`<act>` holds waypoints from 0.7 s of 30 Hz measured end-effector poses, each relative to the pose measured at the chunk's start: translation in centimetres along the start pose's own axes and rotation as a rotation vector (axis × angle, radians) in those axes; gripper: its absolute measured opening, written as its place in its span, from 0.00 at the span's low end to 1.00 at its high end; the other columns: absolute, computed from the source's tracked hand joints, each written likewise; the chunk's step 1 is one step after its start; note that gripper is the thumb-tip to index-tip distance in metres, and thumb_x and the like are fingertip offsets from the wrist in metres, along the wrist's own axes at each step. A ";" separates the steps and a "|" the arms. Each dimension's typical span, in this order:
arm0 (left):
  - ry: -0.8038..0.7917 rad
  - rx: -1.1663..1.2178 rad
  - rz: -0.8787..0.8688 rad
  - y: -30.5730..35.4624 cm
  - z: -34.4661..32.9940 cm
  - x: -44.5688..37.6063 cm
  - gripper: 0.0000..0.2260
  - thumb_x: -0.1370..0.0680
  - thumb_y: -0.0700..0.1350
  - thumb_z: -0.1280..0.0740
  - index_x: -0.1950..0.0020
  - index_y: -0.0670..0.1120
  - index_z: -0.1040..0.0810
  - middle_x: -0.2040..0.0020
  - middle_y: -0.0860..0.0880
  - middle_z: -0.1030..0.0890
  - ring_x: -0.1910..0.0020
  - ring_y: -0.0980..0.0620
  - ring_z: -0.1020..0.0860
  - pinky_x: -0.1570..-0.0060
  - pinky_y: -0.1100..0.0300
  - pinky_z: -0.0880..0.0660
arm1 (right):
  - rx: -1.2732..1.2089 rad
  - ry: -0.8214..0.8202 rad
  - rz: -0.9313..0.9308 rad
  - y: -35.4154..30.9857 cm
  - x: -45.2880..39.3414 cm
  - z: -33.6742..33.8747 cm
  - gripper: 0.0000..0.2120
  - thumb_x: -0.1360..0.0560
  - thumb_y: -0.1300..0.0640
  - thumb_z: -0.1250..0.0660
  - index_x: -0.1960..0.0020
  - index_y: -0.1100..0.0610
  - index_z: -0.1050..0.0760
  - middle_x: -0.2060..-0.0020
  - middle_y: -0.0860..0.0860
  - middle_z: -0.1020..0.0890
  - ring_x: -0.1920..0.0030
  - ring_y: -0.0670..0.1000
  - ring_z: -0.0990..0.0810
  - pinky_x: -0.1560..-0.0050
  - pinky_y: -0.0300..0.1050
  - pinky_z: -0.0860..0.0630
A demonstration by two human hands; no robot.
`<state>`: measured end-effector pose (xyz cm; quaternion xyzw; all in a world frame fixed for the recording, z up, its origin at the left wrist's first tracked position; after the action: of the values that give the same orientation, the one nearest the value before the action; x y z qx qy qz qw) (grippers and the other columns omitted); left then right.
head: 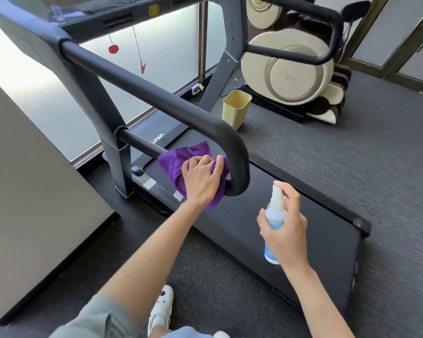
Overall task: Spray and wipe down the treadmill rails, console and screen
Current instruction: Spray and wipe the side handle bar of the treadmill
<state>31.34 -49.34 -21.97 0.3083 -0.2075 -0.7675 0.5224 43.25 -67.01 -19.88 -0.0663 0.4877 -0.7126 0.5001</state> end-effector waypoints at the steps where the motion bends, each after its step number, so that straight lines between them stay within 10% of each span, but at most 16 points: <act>1: 0.014 0.124 0.072 0.6 0.2 0.5 0.20 0.16 0.50 0.48 0.67 0.52 0.29 0.63 0.58 0.28 0.49 0.52 0.29 0.37 0.54 0.44 | -0.003 0.006 0.002 0.0 0.1 0.1 0.34 0.29 0.68 0.28 0.33 0.41 0.37 0.48 0.50 0.21 0.61 0.46 0.24 0.57 0.41 0.22; 4: 0.096 0.549 0.330 3.1 0.5 2.9 0.23 0.16 0.51 0.50 0.66 0.43 0.32 0.65 0.54 0.27 0.60 0.55 0.29 0.45 0.53 0.33 | -0.020 -0.001 0.001 0.0 0.3 0.4 0.34 0.28 0.68 0.29 0.33 0.42 0.37 0.47 0.53 0.21 0.60 0.48 0.23 0.56 0.49 0.19; 10: -0.011 1.288 0.898 6.1 2.3 3.0 0.26 0.25 0.72 0.48 0.44 0.54 0.25 0.46 0.52 0.20 0.46 0.50 0.22 0.36 0.48 0.30 | -0.034 -0.033 0.000 0.1 0.3 1.0 0.33 0.28 0.69 0.29 0.33 0.43 0.37 0.48 0.56 0.21 0.60 0.49 0.23 0.56 0.55 0.18; 16: 0.001 1.333 0.683 6.6 1.8 2.5 0.34 0.27 0.74 0.49 0.48 0.46 0.21 0.61 0.51 0.15 0.61 0.54 0.16 0.62 0.62 0.20 | -0.044 -0.033 0.001 0.7 -0.2 2.0 0.34 0.28 0.68 0.29 0.34 0.39 0.38 0.50 0.55 0.21 0.62 0.54 0.21 0.60 0.55 0.18; 21: 0.127 0.952 0.408 5.7 0.1 3.9 0.34 0.25 0.69 0.52 0.58 0.39 0.26 0.63 0.47 0.25 0.64 0.56 0.26 0.54 0.60 0.27 | -0.044 -0.043 0.005 0.9 0.0 2.2 0.33 0.28 0.68 0.30 0.34 0.41 0.37 0.49 0.55 0.20 0.63 0.54 0.21 0.57 0.55 0.19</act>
<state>34.11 -55.06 -19.23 0.5107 -0.5573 -0.4507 0.4749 45.15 -68.39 -19.45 -0.0913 0.4926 -0.6987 0.5106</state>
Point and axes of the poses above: each hand's wrist, its own x-axis away from the middle knuckle, its own z-axis out of the back of the hand, y = z × x, the point moved 2 cm from there along -x, towards the middle knuckle
